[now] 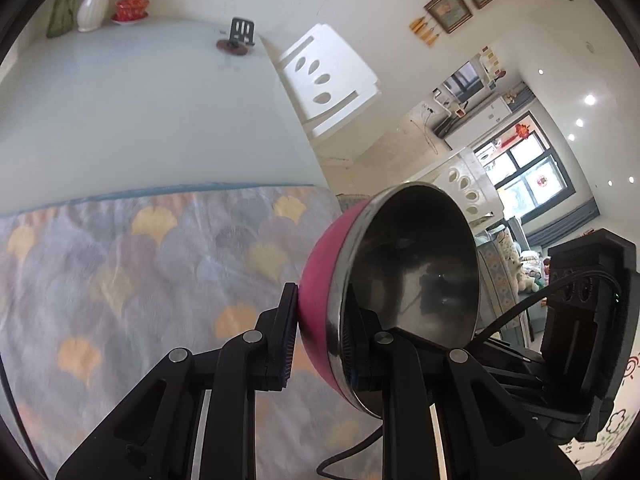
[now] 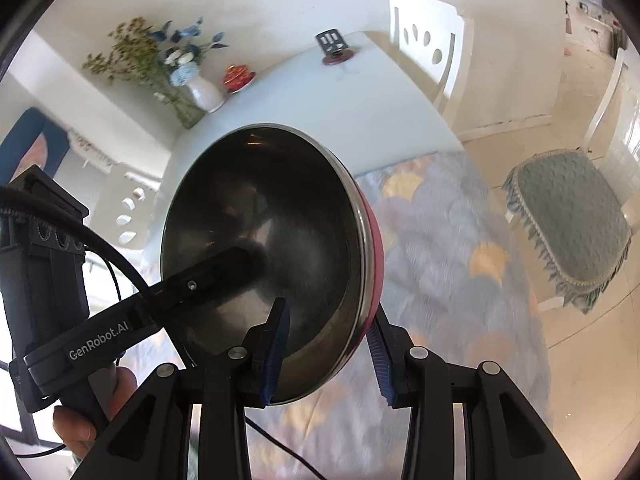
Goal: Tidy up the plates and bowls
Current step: 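Carry the pink steel bowl with both grippers and lower it into the blue bowl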
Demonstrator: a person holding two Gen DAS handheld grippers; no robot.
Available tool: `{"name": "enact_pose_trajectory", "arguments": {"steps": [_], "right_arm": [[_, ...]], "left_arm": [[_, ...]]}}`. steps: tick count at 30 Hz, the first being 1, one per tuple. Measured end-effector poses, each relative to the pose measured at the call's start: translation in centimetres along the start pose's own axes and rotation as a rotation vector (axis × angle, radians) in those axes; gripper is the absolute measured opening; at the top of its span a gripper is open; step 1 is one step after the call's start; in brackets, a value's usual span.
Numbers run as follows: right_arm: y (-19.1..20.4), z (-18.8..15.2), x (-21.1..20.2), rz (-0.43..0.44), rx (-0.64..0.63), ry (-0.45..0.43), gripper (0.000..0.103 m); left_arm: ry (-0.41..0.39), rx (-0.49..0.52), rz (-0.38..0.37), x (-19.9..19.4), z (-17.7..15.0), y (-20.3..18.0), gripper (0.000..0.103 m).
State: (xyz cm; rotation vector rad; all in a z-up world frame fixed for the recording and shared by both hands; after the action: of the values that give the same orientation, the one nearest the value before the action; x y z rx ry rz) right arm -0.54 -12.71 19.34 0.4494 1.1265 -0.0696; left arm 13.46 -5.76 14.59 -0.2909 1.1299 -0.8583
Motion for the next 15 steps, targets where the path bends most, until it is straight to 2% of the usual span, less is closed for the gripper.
{"name": "enact_pose_trajectory", "arguments": {"steps": [5,15], "right_arm": [[1.2,-4.5,-2.9,0.046,-0.006,0.033,0.038],[2.9,-13.7,-6.9,0.055,-0.038,0.078,0.039]], "left_arm": [[-0.028,0.004,0.016,-3.6,-4.2,-1.9,0.017],[-0.048,-0.059,0.007,-8.5,-14.3,-3.1,0.017]]}}
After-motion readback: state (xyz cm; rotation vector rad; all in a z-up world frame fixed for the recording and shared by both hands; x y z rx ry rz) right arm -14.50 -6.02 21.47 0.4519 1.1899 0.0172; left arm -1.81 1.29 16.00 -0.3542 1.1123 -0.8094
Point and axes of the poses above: each gripper's, at about its wrist camera, not at the fingertips, and x roughly the way its jaws point, y to its left, z to its top, the point moved 2 cm from there along x, roughly the way its jaws point, and after that the axes turned 5 degrees about -z, right-handed, at the moved point
